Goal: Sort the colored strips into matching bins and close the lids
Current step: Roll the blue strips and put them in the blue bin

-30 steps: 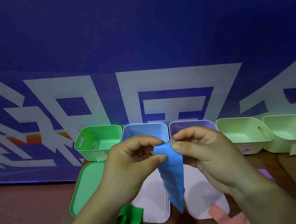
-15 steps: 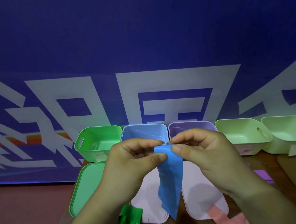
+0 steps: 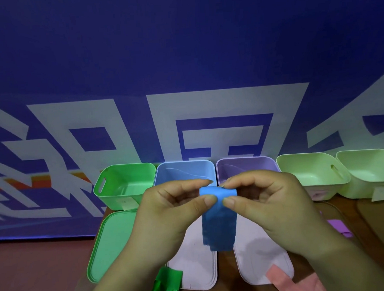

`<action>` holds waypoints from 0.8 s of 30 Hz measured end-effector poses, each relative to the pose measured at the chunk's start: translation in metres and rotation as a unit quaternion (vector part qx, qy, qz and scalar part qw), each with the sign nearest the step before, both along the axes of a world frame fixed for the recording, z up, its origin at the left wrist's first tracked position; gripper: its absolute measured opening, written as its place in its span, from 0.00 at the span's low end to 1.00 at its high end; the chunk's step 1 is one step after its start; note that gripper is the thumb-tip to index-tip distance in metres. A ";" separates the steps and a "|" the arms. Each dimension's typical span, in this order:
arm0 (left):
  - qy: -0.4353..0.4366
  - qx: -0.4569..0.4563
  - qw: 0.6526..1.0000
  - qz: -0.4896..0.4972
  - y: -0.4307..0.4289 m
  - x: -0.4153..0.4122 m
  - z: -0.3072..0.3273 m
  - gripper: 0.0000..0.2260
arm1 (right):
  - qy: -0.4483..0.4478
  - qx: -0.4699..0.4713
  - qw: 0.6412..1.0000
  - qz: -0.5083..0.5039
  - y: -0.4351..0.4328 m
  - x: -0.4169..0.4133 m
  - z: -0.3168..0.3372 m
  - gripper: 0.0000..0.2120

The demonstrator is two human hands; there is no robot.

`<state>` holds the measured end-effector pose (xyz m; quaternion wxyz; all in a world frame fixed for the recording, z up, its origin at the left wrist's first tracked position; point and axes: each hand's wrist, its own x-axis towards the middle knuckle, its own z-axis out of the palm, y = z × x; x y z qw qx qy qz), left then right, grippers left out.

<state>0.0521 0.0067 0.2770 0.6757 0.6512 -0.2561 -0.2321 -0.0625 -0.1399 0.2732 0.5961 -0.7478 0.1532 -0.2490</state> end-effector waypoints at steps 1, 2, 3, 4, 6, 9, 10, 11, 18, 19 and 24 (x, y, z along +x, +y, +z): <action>-0.016 0.003 1.000 0.004 0.000 -0.001 0.000 0.13 | -0.001 0.002 1.000 -0.002 -0.001 0.000 0.000 0.13; -0.029 0.005 1.000 0.008 -0.001 -0.002 -0.001 0.13 | 0.000 0.004 1.000 -0.004 -0.001 0.000 0.001 0.12; -0.039 0.005 0.999 0.011 -0.001 -0.002 -0.001 0.13 | -0.001 0.008 1.000 -0.006 -0.002 0.001 0.002 0.12; -0.043 0.002 0.999 0.012 -0.002 -0.003 -0.002 0.12 | -0.002 0.015 1.000 -0.006 -0.002 0.001 0.003 0.11; -0.042 -0.008 0.999 0.012 -0.003 -0.004 -0.005 0.12 | -0.002 0.031 1.000 -0.003 -0.002 0.001 0.004 0.10; -0.045 -0.023 0.999 0.016 -0.004 -0.003 -0.007 0.13 | 0.001 0.040 0.999 0.000 -0.003 0.002 0.002 0.10; -0.050 -0.028 0.998 0.013 -0.005 -0.002 -0.008 0.13 | 0.001 0.041 0.999 -0.002 -0.004 0.003 0.002 0.10; -0.056 -0.030 0.998 0.009 -0.005 -0.002 -0.009 0.13 | 0.001 0.043 0.999 -0.005 -0.005 0.003 0.001 0.09; -0.059 -0.023 0.998 0.011 -0.005 0.002 -0.016 0.13 | 0.038 0.102 0.994 -0.006 -0.004 0.008 -0.005 0.08; -0.055 -0.023 0.998 0.011 -0.005 0.002 -0.016 0.13 | 0.039 0.115 0.993 -0.004 -0.003 0.009 -0.006 0.08; -0.017 -0.022 0.999 0.018 -0.003 0.005 -0.017 0.14 | 0.043 0.098 0.994 -0.002 0.000 0.012 -0.008 0.07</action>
